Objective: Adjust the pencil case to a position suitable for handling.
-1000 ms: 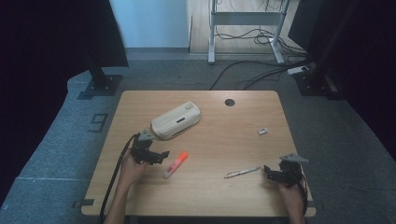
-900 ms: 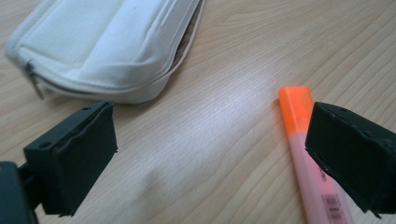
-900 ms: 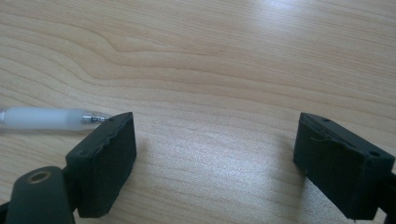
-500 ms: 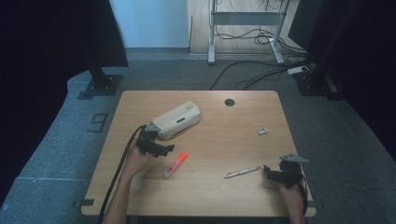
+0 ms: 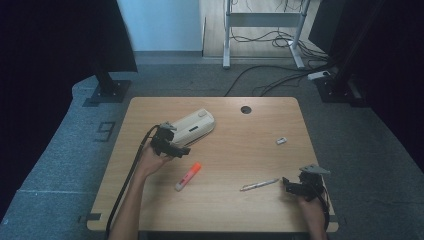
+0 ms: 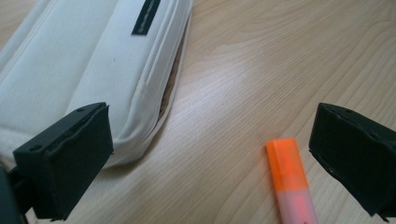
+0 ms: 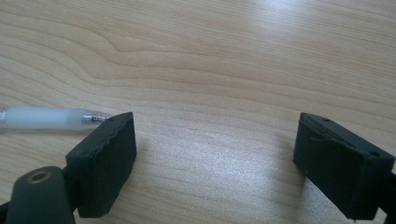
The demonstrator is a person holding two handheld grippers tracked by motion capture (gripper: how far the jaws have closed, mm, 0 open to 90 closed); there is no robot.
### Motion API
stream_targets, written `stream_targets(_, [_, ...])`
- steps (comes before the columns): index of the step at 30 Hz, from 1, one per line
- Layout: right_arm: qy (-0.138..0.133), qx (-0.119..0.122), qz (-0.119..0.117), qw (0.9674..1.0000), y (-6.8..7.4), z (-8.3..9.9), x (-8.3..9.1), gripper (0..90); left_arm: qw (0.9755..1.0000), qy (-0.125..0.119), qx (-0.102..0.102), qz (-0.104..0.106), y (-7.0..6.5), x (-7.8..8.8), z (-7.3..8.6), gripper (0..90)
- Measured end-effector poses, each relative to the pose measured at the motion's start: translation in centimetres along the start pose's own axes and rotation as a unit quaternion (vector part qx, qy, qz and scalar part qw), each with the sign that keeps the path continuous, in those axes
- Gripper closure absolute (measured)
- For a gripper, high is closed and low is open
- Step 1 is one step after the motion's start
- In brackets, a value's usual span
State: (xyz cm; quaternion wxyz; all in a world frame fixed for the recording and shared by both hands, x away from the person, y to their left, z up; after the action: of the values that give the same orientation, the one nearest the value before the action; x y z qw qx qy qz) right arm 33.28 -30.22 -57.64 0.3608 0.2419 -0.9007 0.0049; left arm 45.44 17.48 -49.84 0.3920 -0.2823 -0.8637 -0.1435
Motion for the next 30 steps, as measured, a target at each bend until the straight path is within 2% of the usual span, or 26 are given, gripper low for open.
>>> stream_targets(1, [0.000,0.000,0.000,1.0000,0.0,0.0,0.0,12.5,1.0000,0.003,-0.001,0.008,0.2,-0.1,-0.2,0.0])
stream_targets(3, [0.000,0.000,0.000,1.0000,0.0,0.0,0.0,12.5,0.9999,0.005,-0.004,0.008,0.3,-0.2,-0.5,0.0])
stream_targets(5, [0.000,0.001,0.000,1.0000,0.0,0.0,0.0,12.5,0.9999,-0.005,-0.005,0.010,0.5,-0.3,-1.0,0.2])
stream_targets(7, [0.000,0.001,0.000,1.0000,0.0,0.0,0.0,12.6,0.9998,-0.014,0.002,0.016,0.7,-0.3,-1.4,4.9])
stream_targets(13, [-0.001,0.002,0.000,1.0000,0.0,0.0,0.0,12.6,0.9997,0.006,-0.023,-0.003,1.1,-0.8,-2.8,12.8])
stream_targets(15, [-0.001,0.002,0.000,1.0000,0.0,0.0,0.0,12.6,0.9997,0.004,-0.024,-0.003,1.1,-1.1,-3.3,14.8])
stream_targets(18, [-0.001,0.002,0.000,1.0000,0.0,0.0,0.0,12.6,0.9992,0.004,-0.038,-0.010,1.1,-1.6,-3.8,18.4])
stream_targets(19, [-0.001,0.002,0.000,1.0000,0.0,0.0,0.0,12.6,0.9990,0.004,-0.043,-0.012,1.2,-1.8,-3.8,20.7])
stream_targets(21, [-0.001,0.002,0.000,1.0000,0.0,0.0,0.0,12.6,0.9991,0.001,-0.041,-0.014,1.3,-2.4,-3.8,23.7])
stream_targets(26, [-0.001,0.004,-0.002,1.0000,0.0,0.0,0.0,12.6,0.9988,0.025,-0.035,-0.025,2.3,-3.8,-3.0,25.6])
stream_targets(30, [0.000,0.004,-0.002,1.0000,0.0,0.0,0.0,12.6,0.9988,0.027,-0.031,-0.024,2.8,-4.4,-2.7,29.5])
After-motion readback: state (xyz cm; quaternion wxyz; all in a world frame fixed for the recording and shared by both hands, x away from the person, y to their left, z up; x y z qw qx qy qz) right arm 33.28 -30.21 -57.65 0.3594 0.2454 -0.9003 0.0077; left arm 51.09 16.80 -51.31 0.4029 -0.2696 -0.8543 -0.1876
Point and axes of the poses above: each handheld gripper's, and its own axes: x roughly backward along the jaws, z roughly out of its underside, y roughly to its left, the point moved 3 cm from there along -x, roughly forward along the jaws, and after that the axes turned 13 degrees about -z, right-handed, at the moved point
